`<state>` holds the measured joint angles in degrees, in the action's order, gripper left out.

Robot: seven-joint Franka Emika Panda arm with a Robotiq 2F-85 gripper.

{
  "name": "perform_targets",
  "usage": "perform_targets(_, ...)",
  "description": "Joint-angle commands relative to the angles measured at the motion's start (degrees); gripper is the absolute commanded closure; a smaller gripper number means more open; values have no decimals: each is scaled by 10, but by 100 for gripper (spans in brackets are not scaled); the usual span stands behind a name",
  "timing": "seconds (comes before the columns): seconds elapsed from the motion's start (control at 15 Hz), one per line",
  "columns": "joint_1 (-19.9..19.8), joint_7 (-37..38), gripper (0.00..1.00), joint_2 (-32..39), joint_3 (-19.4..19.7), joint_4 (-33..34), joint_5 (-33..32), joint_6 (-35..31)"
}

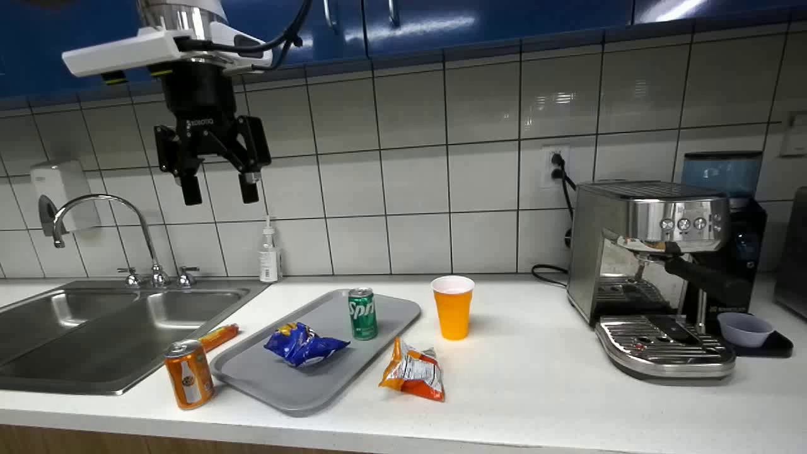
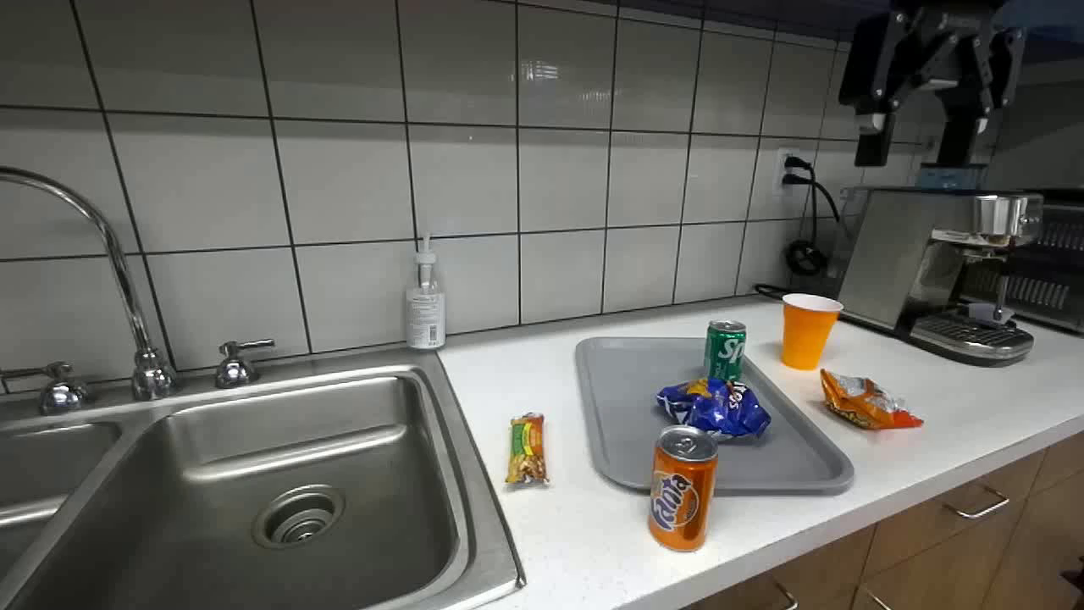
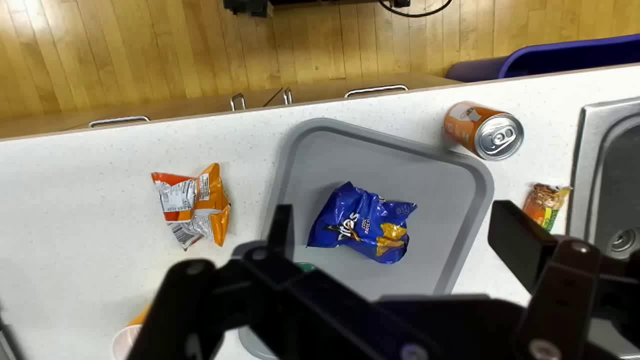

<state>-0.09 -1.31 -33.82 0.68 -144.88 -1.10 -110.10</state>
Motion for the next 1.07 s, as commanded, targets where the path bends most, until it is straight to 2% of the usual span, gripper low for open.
perform_targets(0.0,0,0,0,1,0,1,0,1)
perform_targets(1.0,-1,4,0,5,-8,-2,-11,-7)
